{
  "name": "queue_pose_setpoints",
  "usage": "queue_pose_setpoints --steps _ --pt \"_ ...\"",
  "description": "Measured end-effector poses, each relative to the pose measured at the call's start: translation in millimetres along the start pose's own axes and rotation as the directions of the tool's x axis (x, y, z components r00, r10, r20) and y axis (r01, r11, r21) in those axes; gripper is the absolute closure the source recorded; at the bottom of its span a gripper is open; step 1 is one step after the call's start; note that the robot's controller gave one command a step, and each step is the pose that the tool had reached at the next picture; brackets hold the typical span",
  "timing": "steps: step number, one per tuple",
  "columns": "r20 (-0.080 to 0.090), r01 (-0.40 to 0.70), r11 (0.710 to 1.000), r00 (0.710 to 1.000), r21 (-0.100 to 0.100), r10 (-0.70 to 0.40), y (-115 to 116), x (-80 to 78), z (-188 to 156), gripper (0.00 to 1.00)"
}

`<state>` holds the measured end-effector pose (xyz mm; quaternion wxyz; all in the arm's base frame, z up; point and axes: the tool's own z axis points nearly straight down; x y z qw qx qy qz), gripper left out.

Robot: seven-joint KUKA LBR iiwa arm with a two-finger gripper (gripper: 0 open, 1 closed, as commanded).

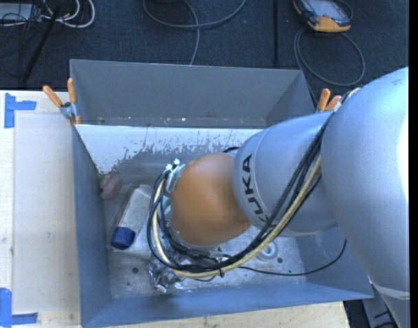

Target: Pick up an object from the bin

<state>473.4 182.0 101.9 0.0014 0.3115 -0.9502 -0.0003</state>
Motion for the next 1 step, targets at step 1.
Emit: queue_pose_setpoints --steps 1 --pt "0.006 0.411 0.912 0.912 0.007 -0.411 -68.7 -23.5 -129.0 1.00"
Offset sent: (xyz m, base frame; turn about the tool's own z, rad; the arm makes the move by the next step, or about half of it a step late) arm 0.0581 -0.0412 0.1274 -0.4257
